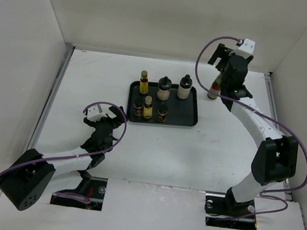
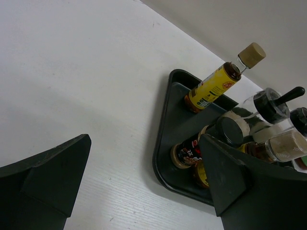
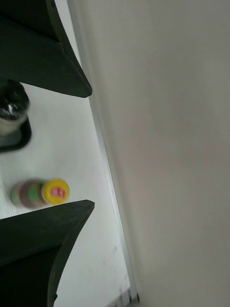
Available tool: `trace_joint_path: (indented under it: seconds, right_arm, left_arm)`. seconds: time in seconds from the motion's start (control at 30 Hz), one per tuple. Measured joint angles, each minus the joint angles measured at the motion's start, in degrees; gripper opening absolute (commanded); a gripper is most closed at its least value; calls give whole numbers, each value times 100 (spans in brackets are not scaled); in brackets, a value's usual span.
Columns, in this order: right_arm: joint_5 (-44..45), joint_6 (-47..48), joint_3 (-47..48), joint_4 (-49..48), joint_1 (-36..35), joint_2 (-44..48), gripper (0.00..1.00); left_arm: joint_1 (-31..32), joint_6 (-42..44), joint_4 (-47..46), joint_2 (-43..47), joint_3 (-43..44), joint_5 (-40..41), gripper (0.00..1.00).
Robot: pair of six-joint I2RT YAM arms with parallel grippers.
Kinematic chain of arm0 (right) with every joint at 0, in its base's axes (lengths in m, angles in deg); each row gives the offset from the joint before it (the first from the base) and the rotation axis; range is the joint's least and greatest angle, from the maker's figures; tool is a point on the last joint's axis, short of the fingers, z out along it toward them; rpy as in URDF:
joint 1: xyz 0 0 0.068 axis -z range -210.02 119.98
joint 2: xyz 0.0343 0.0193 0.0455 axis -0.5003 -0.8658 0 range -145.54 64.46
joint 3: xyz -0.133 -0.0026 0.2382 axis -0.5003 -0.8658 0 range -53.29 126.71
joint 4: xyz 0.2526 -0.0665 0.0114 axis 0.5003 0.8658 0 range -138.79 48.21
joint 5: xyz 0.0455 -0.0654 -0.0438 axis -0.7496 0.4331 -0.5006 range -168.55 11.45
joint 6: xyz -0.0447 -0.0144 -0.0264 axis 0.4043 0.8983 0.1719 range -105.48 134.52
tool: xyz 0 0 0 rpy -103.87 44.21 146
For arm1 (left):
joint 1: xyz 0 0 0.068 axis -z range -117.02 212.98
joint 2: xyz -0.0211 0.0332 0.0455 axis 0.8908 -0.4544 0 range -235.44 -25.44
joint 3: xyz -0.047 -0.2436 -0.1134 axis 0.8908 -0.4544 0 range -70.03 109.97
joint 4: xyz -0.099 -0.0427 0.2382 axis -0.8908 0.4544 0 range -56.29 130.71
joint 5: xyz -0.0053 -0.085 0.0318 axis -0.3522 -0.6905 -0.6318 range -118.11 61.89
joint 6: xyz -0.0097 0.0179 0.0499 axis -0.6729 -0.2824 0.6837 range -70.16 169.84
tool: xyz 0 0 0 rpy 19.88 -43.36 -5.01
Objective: Organize the condiment bottles
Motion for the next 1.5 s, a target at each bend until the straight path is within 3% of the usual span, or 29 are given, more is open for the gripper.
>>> trace_joint_path:
  seconds: [0.13,0.4,0.53,0.6,0.7,0.97,1.2,1.5]
  right_arm:
    - [208,197,295,181,470,-459,94]
    - [192,341,317,719,542,-1281,87]
    - [157,361,382,809,551,-1528,68]
    - [162,378,415,804,560,-1604,53]
    - [179,374,409,748,568,-1604,45]
    - [470,514,-691,424,404,-625,42]
    - [697,520,-1502,337,-446,879,43]
    - [601,247,-1836,142,-1394,1003,44]
  left_arm:
    - [-35,0,0,15,0,7,100]
    - [-76,0,-22,149,0,68,100]
    - [-83,0,-22,160,0,70,100]
    - [-92,0,-28,168,0,72,100]
    - [-105,0,-24,153,0,68,100]
    - [-109,-2,-31,33,0,37,100]
    - [-107,-2,-35,17,0,0,100]
    - [-107,-2,-37,-20,0,-28,100]
